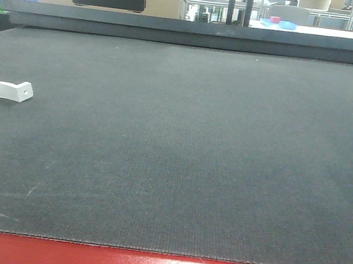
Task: Grab PVC pipe and place in blue bin
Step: 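Lower both grippers toward the white curved PVC pipe piece, then close right then left gripper on opposite ends of the white arc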
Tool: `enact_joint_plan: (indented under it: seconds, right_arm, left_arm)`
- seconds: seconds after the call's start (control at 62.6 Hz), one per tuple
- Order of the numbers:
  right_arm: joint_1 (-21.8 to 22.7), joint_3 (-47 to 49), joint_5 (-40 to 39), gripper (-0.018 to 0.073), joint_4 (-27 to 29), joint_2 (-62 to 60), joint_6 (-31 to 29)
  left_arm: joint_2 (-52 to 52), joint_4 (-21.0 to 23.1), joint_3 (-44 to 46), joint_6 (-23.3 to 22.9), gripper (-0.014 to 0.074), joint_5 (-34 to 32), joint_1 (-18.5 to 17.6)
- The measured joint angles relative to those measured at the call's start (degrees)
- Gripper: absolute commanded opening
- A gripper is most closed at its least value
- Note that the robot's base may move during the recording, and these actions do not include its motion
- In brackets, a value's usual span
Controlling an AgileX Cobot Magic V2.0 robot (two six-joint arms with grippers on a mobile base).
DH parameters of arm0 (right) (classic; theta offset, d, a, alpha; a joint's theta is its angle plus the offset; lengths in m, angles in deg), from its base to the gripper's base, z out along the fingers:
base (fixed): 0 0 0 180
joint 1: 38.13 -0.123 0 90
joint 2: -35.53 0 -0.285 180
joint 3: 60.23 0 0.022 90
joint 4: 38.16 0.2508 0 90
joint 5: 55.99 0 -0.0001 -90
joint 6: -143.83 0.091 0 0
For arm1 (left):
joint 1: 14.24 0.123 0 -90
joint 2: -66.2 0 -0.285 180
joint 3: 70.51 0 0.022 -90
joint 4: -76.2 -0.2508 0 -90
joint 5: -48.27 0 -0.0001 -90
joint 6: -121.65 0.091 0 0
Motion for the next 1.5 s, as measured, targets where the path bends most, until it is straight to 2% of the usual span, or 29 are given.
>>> enact_joint_plan:
  seconds: [0.112,0.255,0.527,0.639,0.718,0.862,0.974,1.501]
  right_arm:
    - [0.0,0.13,0.79,-0.0156,2.24,0.79,0.0]
    - [0.7,3.68,7.56,-0.015,2.13,3.58,4.15]
    - [1.49,18.2,21.88,-0.015,-11.19,13.0,20.91]
    - [1.59,22.06,24.9,-0.015,-12.94,16.57,23.76]
    - [1.59,23.61,26.71,-0.0109,-13.5,19.34,24.92]
    - [1.59,23.86,28.5,0.0127,-13.05,23.64,26.39]
    - [1.59,23.86,28.58,0.0243,-12.77,26.03,26.68]
    - [1.59,24.06,22.54,0.0254,-12.66,30.67,26.78]
  left_arm:
    - [0.62,0.55,0.0,0.0,-0.0111,0.14,0.0]
    - [0.62,1.18,0.0,0.0,-0.0111,0.29,0.0]
    - [0.62,4.59,0.0,0.0,-0.0111,1.27,0.0]
    - [0.62,5.29,0.0,0.0,-0.0111,1.52,0.0]
    - [0.62,6.22,0.0,0.0,-0.0111,1.75,0.0]
    - [0.62,7.06,0.0,0.0,-0.0111,2.79,0.0]
    - [0.62,7.19,0.0,0.0,-0.0111,3.57,0.0]
    - [0.62,7.19,0.0,0.0,-0.0111,4.95,0.0]
